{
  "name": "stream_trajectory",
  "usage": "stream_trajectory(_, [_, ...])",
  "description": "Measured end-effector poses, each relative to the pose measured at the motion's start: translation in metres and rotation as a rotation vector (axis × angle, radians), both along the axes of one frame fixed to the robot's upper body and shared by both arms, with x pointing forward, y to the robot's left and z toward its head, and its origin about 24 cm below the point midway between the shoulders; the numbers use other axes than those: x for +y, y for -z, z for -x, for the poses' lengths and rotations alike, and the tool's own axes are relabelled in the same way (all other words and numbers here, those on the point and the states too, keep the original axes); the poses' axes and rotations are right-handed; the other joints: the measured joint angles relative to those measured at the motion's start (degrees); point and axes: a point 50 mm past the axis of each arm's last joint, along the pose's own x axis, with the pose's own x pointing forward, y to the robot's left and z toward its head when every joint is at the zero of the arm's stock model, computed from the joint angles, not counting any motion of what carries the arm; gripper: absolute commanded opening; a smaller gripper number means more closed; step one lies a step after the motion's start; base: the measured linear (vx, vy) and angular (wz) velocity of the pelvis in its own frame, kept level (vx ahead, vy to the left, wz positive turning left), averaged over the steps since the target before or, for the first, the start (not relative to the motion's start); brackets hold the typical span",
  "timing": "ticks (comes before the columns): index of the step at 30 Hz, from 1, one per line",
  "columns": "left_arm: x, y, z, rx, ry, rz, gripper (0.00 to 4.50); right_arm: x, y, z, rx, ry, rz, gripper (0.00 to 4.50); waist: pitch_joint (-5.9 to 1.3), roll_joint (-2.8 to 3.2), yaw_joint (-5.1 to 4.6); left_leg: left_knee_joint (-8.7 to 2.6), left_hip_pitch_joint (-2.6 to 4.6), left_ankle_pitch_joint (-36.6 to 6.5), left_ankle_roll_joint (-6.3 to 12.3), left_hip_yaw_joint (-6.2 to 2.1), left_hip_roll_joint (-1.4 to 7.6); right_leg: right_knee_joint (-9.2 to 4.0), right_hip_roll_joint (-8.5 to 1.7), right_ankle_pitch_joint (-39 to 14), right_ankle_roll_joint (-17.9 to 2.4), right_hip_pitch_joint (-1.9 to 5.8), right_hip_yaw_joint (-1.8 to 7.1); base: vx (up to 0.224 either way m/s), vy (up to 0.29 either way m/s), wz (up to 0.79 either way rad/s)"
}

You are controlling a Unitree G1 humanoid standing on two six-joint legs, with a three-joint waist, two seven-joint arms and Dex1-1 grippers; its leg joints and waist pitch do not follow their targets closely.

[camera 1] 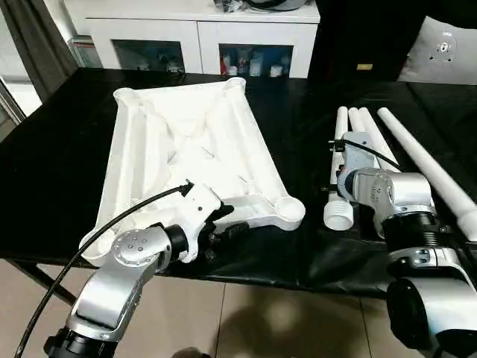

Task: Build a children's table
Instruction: Pick table leg

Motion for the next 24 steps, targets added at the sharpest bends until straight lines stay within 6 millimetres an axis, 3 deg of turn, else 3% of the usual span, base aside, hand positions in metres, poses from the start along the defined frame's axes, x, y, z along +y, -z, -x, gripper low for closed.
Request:
stream_trajectory(5, [0.0, 0.0, 0.0, -0.001, -0.006, -0.002, 2.29, 0.0, 0.003, 0.001, 0.022, -0.004, -0.032, 4.5, 0.0, 0.0, 0.06, 0.0, 0.01, 0.0, 0.0, 0.0, 0.0, 0.01, 0.0, 0.0, 0.0, 0.0, 0.0, 0.0, 0.0, 0.0])
stream_trajectory(7, [0.0, 0.0, 0.0, -0.002, -0.006, -0.004, 2.32, 0.002, 0.007, 0.002, 0.042, -0.013, -0.053, 4.22, 0.0, 0.0, 0.04, 0.0, 0.0, 0.0, 0.0, 0.0, 0.0, 0.01, 0.0, 0.0, 0.0, 0.0, 0.0, 0.0, 0.0, 0.0])
stream_trajectory(10, [0.0, 0.0, 0.0, -0.002, -0.006, -0.005, 2.32, 0.003, 0.008, 0.003, 0.05, -0.025, -0.069, 4.22, -0.04, -0.06, 0.05, 0.0, 0.02, 0.0, 0.0, 0.0, 0.0, 0.0, 0.0, 0.0, 0.0, 0.02, 0.0, 0.0, 0.0, 0.0])
stream_trajectory(11, [0.0, 0.0, 0.0, -0.002, -0.006, -0.005, 2.32, 0.003, 0.009, 0.003, 0.053, -0.027, -0.073, 3.91, -0.05, -0.09, 0.05, 0.0, 0.04, 0.0, 0.0, 0.0, 0.0, 0.01, 0.0, 0.0, 0.0, 0.03, 0.0, 0.0, 0.0, 0.0])
stream_trajectory(15, [0.0, 0.0, 0.0, -0.002, -0.009, -0.006, 2.32, 0.003, 0.011, 0.003, 0.057, -0.029, -0.078, 3.77, -0.13, -0.23, 0.01, 0.01, 0.09, 0.0, -0.01, 0.01, 0.0, 0.06, 0.0, 0.0, 0.0, 0.06, 0.0, 0.0, 0.0, 0.0])
stream_trajectory(16, [0.0, 0.001, 0.0, -0.002, -0.01, -0.006, 2.32, 0.003, 0.011, 0.003, 0.058, -0.03, -0.08, 3.53, -0.15, -0.25, 0.01, 0.01, 0.11, 0.0, -0.02, 0.01, 0.0, 0.07, 0.0, 0.0, 0.0, 0.07, 0.0, 0.0, 0.0, 0.0])
stream_trajectory(24, [-0.001, 0.001, 0.0, 0.002, -0.007, -0.008, 2.32, 0.002, 0.014, 0.003, 0.071, -0.023, -0.095, 2.96, -0.22, -0.37, -0.02, 0.0, 0.18, 0.1, -0.09, 0.01, 0.01, 0.16, 0.0, 0.0, 0.0, 0.1, 0.0, 0.0, 0.0, 0.0])
